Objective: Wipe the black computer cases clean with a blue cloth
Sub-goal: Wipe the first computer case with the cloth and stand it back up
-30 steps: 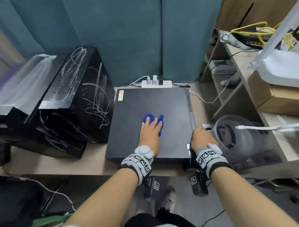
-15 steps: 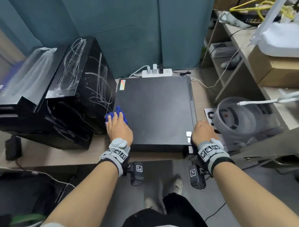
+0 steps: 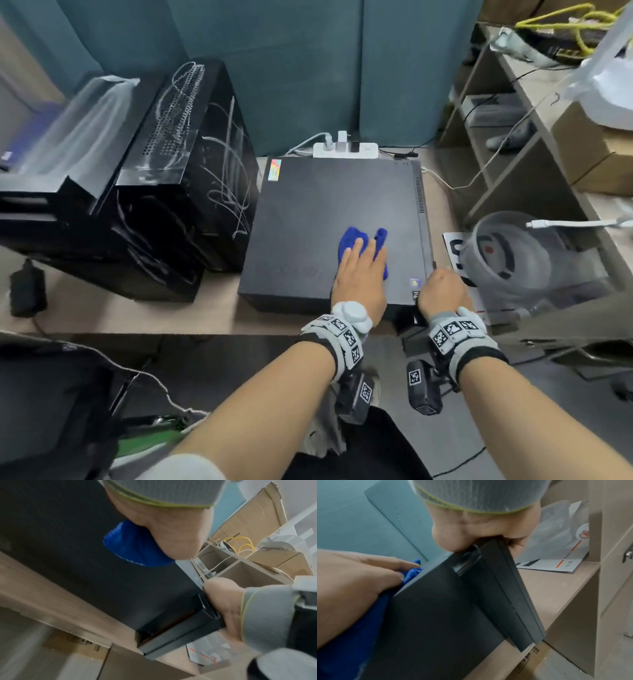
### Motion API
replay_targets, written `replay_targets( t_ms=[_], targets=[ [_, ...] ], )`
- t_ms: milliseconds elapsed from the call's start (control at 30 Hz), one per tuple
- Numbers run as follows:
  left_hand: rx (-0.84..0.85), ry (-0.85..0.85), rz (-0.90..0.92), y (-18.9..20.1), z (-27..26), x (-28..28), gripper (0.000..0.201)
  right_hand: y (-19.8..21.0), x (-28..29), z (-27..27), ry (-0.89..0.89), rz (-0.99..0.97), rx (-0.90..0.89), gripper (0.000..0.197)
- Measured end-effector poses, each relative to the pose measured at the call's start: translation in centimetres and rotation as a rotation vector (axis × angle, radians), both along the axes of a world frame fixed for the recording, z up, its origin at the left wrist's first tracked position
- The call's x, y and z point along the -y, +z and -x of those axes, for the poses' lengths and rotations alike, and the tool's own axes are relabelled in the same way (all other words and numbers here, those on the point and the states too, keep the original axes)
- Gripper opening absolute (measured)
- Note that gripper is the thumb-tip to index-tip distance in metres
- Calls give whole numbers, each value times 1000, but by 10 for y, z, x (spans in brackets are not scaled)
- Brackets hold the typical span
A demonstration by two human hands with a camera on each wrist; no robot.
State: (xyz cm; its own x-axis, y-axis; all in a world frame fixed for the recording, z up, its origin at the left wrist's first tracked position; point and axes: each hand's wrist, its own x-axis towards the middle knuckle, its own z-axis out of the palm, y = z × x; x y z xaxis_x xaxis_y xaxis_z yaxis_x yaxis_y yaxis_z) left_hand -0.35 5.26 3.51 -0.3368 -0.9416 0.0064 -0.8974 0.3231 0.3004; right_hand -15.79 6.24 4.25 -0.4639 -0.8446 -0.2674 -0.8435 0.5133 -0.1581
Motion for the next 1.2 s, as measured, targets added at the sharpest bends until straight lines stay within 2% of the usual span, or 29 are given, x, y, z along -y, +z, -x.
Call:
replay_targets(
  t_ms=[100, 233, 400, 533, 600, 733, 867, 1000, 1067, 1200],
  targets=[
    [42, -50, 25, -1, -22, 9, 63, -4, 1, 3, -65, 36, 13, 22],
    [62, 122, 57, -2, -71, 13, 46, -3, 1, 4, -79, 54, 53, 24],
    [142, 391, 37, 0, -135, 35, 58, 3, -3, 6, -116, 55, 97, 26],
    [92, 456, 33, -3, -128, 44, 61, 5, -3, 7, -81, 47, 102, 29],
    [52, 385, 23, -4, -104, 44, 59, 8, -2, 8, -82, 36, 120, 30],
    [17, 123, 36, -7, -49, 33, 60, 9, 1, 7, -60, 30, 113, 25],
    [-114, -239, 33, -5, -2, 16, 73, 8, 2, 9, -63, 45, 99, 25],
    [-190, -581, -38, -4, -3, 23, 59, 9, 3, 12, -62, 66, 121, 24],
    [-176, -614, -45, -5, -16, 45, 54, 8, 2, 11, -57, 56, 127, 23],
    [-92, -406, -86, -2, -20, 112, 58, 2, 3, 15, -78, 62, 138, 25]
  ],
)
